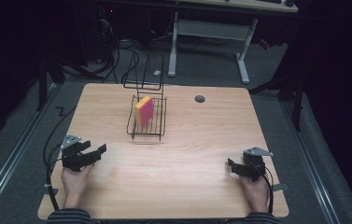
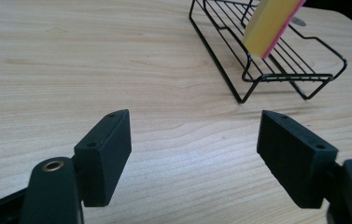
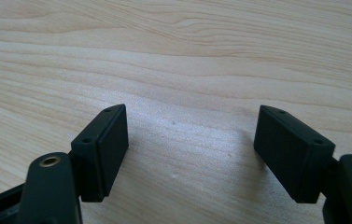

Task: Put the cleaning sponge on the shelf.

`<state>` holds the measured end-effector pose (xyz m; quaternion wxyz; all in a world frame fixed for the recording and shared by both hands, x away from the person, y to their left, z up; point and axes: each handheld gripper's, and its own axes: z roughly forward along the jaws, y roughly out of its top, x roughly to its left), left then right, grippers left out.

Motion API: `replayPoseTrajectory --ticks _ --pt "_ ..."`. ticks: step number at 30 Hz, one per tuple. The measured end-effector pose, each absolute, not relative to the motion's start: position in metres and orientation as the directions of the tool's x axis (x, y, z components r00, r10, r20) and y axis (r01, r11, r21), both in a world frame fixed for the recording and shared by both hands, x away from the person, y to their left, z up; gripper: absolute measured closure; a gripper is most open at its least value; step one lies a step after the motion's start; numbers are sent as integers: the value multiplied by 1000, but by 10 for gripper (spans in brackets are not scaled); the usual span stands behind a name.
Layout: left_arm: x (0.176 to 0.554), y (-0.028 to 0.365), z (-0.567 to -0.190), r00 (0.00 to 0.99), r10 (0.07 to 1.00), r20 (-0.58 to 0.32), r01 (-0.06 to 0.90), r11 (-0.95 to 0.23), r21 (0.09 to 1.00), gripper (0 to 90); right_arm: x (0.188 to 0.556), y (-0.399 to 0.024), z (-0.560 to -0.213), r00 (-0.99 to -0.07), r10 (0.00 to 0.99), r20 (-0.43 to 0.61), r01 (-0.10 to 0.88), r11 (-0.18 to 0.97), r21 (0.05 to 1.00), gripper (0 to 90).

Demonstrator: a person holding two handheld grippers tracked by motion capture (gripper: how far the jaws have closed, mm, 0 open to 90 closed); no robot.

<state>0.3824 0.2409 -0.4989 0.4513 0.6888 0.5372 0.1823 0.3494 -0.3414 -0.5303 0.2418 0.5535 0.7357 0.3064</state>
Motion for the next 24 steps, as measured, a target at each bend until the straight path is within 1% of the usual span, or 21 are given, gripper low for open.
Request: replayPoseTrajectory --ticks 13,24 --pt "387 237 -508 350 909 -227 594 -28 804 268 349 -342 -530 -271 962 -18 666 200 719 265" --pt "391 231 -517 347 917 -198 614 -63 787 269 350 -342 -530 -276 961 -24 662 208 720 265"
